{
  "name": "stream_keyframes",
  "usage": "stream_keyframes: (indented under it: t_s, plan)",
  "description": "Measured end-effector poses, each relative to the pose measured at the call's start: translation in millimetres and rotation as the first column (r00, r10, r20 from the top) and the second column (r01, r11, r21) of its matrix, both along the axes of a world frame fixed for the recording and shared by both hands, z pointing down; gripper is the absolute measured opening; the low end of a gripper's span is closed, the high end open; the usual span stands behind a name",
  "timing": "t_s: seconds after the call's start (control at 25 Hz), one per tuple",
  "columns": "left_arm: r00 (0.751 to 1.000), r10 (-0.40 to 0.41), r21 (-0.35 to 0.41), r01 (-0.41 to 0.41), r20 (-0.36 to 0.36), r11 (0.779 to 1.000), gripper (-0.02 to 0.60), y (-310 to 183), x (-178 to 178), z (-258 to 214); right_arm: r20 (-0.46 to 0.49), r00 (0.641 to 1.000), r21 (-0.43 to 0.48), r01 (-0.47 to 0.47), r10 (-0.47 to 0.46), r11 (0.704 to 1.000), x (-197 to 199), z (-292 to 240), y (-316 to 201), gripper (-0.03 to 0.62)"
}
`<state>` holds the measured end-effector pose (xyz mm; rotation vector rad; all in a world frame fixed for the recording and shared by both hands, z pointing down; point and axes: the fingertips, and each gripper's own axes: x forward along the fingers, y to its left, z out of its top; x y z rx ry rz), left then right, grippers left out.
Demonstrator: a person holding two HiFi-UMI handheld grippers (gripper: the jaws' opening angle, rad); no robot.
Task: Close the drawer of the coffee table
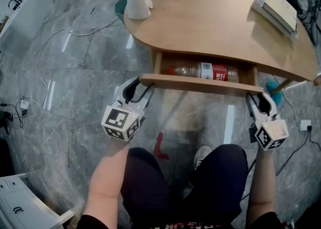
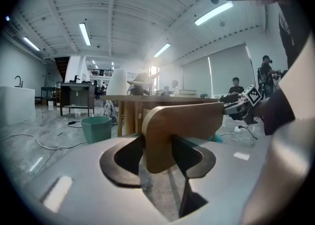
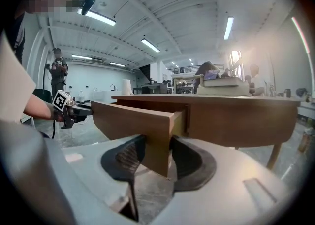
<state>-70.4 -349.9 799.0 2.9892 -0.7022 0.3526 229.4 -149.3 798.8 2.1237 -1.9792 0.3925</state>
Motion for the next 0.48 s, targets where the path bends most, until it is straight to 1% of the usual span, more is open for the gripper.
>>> stream_keyframes:
  t_s: [0.24, 0.48]
  plan:
    - [1.000, -0.016, 0.003, 0.016, 0.017, 1.000, 0.184, -14.0, 9.7, 0.2, 0.003, 0.999, -0.007, -0.036, 0.036, 0.999, 11.1, 0.2, -14.3, 0.164]
    - [0.997, -0.053, 0.017, 0.052, 0.048, 0.999, 0.184, -28.0, 19.1, 0.4, 0.002, 0.997, -0.009, -0.081, 0.081, 0.997, 21.6, 0.7, -27.8, 0.164]
